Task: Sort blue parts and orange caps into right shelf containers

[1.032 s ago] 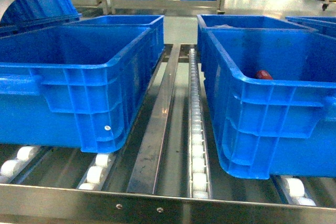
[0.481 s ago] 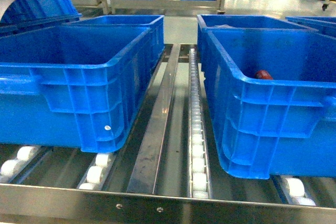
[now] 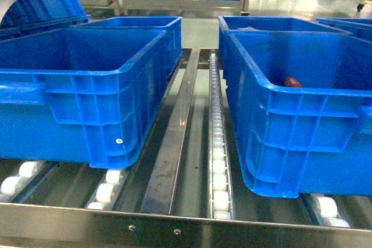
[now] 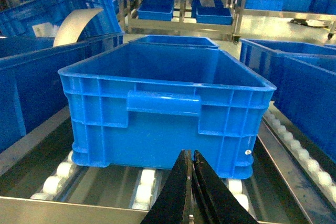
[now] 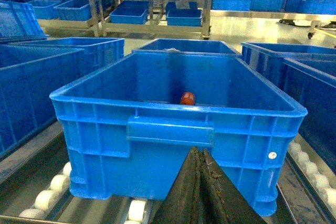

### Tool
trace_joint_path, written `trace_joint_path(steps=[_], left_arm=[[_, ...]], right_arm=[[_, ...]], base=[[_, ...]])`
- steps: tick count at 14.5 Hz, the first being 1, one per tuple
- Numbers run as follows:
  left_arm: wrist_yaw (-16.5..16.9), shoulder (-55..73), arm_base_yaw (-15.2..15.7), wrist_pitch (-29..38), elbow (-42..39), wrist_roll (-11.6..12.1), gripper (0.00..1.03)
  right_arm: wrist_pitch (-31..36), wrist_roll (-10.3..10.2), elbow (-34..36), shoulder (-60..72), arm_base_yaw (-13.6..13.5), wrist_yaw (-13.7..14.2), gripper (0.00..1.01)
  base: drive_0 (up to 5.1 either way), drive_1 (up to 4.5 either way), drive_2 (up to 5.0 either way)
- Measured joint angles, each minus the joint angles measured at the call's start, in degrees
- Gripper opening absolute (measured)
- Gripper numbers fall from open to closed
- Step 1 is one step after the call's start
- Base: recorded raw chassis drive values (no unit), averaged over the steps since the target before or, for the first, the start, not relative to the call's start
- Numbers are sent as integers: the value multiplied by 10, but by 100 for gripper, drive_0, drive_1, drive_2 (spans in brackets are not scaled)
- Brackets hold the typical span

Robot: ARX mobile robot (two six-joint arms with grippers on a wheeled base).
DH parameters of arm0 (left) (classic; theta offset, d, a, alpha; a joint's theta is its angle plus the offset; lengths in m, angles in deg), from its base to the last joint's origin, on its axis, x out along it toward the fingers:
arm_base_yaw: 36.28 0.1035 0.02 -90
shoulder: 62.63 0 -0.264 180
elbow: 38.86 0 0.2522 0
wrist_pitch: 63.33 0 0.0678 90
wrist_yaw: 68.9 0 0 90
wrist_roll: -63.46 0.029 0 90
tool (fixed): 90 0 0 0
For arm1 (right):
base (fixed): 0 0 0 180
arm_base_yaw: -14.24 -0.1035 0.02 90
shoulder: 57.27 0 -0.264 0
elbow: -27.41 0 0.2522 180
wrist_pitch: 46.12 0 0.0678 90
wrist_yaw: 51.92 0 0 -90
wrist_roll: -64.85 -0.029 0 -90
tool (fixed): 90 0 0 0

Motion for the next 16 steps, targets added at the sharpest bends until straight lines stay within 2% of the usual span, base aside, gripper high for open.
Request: trace_joint_path(steps=[3,4,5,9,12,13,16], left_arm=[[0,0,0,0,0,0,2],[0,0,0,0,0,0,7],[0,0,0,0,0,0,22],[0,0,0,0,0,0,60],[0,0,0,0,0,0,90],[0,0,0,0,0,0,99],[0,0,0,0,0,1,98]], right_arm=[[0,0,0,0,0,0,2],[0,0,0,0,0,0,11],[0,0,0,0,0,0,24],[0,0,0,0,0,0,62],[0,0,0,0,0,0,95],[0,0,0,0,0,0,100],[0,0,0,0,0,0,98]], base=[[0,0,0],[0,0,0],[0,0,0],[0,0,0],[0,0,0],[0,0,0],[0,0,0]])
